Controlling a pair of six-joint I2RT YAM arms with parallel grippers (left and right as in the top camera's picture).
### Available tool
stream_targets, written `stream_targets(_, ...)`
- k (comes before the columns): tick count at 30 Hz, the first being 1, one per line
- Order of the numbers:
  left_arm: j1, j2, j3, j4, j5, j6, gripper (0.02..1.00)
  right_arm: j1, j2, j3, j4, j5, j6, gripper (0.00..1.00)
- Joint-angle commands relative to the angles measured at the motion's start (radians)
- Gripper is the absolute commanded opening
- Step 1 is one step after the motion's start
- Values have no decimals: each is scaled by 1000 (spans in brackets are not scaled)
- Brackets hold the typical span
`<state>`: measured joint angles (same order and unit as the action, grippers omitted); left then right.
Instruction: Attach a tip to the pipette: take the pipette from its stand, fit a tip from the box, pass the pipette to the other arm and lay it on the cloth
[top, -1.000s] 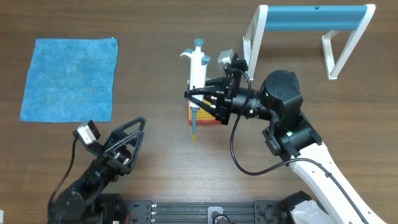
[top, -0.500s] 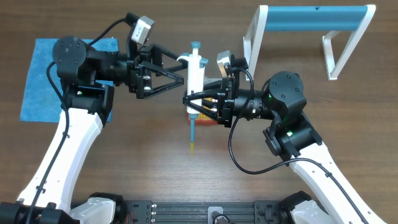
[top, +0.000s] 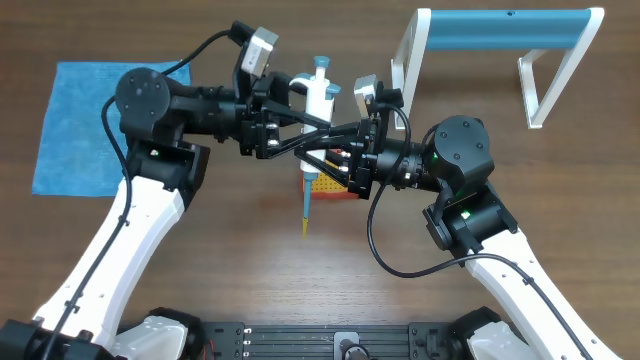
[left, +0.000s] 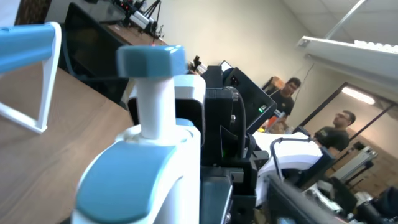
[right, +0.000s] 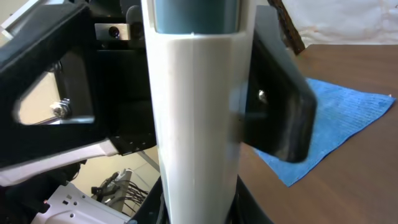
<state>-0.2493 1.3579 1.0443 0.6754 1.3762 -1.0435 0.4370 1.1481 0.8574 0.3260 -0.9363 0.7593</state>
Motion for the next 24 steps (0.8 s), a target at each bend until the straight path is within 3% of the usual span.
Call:
stream_targets(1,-6,6,22,3,-37,6,297,-1,-3,11,9,8,7,77)
stream_targets(2,-6,6,22,3,-37,6,183,-1,-3,11,9,8,7,75)
stream_targets(6,-6,6,22,3,-37,6,36,-1,-3,11,9,8,7,77)
stream_targets(8,-6,6,22,3,-38,6,27,-1,-3,11,9,8,7,82)
stream_targets(9,-6,6,22,3,-38,7,27,-1,-3,11,9,8,7,148)
stream_targets(11,-6,6,22,3,-37,13,27,-1,-3,11,9,5,6,627)
stream_targets(12,-6,6,22,3,-37,19,27,-2,-3,11,9,-20,-14,761)
stream_targets(14,12,6,22,3,-37,32,27,-27,-5,11,-46,-87,-58,772)
stream_targets(16,77,6,22,3,-37,32,27,-85,-10,11,-209,-121,-169,774)
stream_targets(19,139,6,22,2,-6,32,27,-166,-29,11,-224,-204,-197,774)
stream_targets(21,171,6,22,-6,15,32,25,-322,-87,11,-224,-309,-196,776)
stream_targets(23,185,6,22,-6,16,34,25,-451,-148,11,-225,-341,-222,776)
stream_targets(24,193,6,22,-6,15,51,25,-518,-193,11,-248,-332,-301,776)
